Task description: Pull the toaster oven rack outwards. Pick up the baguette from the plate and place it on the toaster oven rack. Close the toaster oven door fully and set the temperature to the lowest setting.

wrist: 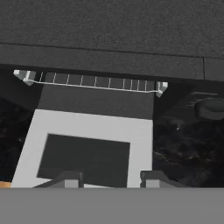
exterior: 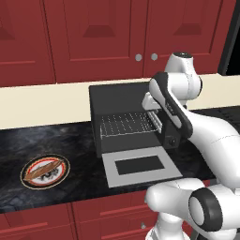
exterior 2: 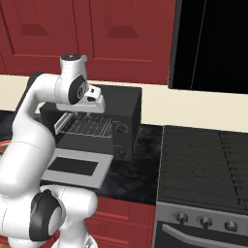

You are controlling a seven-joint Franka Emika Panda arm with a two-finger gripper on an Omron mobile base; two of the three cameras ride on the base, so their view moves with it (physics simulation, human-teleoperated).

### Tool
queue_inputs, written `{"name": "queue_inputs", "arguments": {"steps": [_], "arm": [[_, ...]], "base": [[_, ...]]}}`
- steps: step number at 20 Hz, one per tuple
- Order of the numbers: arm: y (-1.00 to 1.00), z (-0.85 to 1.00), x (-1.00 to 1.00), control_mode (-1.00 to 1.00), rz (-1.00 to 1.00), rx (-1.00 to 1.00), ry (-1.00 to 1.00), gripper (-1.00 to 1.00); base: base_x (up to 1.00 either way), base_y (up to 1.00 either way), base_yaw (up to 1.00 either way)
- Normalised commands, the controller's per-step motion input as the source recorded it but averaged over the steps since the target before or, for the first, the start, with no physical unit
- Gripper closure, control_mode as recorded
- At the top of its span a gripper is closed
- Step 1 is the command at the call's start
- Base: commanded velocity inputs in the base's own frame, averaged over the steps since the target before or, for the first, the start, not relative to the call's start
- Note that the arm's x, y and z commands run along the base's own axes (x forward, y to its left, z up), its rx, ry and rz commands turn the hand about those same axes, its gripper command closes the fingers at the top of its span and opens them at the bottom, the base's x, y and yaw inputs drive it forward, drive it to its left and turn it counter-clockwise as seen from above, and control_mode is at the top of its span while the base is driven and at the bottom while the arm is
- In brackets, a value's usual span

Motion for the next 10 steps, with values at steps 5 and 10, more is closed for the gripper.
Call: {"name": "queue_inputs", "arguments": {"steps": [5, 10], "arm": [[0.00, -0.07, -0.01, -1.00, 0.00, -0.02, 0.02, -1.00], [0.00, -0.23, -0.16, -1.00, 0.00, -0.01, 0.00, -1.00]], "base": [[0.00, 0.00, 0.00], [0.00, 0.00, 0.00]]}}
